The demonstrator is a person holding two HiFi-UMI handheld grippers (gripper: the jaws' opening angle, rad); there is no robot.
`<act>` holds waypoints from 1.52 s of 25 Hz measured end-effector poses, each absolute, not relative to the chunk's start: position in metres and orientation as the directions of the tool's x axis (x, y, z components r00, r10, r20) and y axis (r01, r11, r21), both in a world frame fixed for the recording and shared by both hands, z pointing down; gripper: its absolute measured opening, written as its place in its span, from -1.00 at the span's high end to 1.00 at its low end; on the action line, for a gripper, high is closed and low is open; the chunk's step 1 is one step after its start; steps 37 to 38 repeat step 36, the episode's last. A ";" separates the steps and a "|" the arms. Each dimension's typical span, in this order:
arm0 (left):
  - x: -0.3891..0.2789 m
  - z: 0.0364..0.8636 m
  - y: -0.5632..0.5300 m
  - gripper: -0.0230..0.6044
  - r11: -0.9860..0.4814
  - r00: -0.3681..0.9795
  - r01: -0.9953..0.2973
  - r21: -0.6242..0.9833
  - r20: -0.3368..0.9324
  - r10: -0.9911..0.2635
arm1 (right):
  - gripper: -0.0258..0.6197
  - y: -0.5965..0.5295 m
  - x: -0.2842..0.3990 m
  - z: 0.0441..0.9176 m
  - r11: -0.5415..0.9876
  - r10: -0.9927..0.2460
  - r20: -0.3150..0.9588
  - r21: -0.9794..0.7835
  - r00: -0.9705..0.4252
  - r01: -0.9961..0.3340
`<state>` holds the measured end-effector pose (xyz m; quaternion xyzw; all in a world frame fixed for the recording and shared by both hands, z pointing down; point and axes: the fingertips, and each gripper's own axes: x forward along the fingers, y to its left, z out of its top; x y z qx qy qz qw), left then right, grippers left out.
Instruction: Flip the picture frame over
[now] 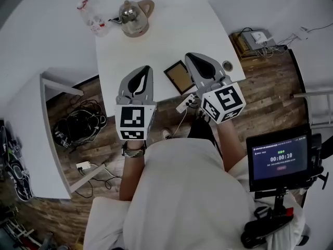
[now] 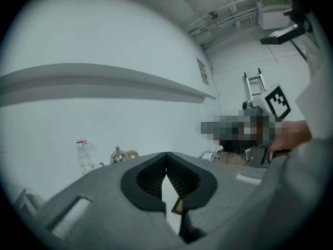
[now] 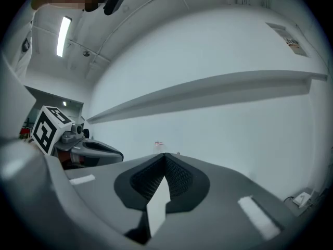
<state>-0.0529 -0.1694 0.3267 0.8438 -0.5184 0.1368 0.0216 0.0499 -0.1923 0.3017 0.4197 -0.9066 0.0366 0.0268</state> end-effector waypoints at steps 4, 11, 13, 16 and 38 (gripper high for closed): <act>-0.057 0.304 -0.179 0.91 -0.463 0.432 -0.876 -0.135 0.208 -0.878 | 0.92 -0.200 0.049 0.282 0.639 -0.766 0.059 -0.034 -0.640 -0.768; -0.065 0.272 -0.184 0.92 -0.460 0.439 -0.870 -0.179 0.143 -0.887 | 0.92 -0.208 0.052 0.249 0.599 -0.800 0.032 -0.016 -0.599 -0.800; -0.064 0.265 -0.181 0.92 -0.457 0.438 -0.869 -0.188 0.134 -0.889 | 0.92 -0.205 0.057 0.245 0.586 -0.809 0.040 -0.016 -0.586 -0.810; -0.070 0.256 -0.181 0.92 -0.446 0.431 -0.875 -0.190 0.115 -0.895 | 0.92 -0.202 0.059 0.237 0.581 -0.813 0.038 -0.011 -0.581 -0.813; -0.067 0.270 -0.206 0.92 -0.462 0.450 -0.867 -0.187 0.102 -0.887 | 0.92 -0.224 0.056 0.247 0.562 -0.826 0.040 -0.012 -0.562 -0.827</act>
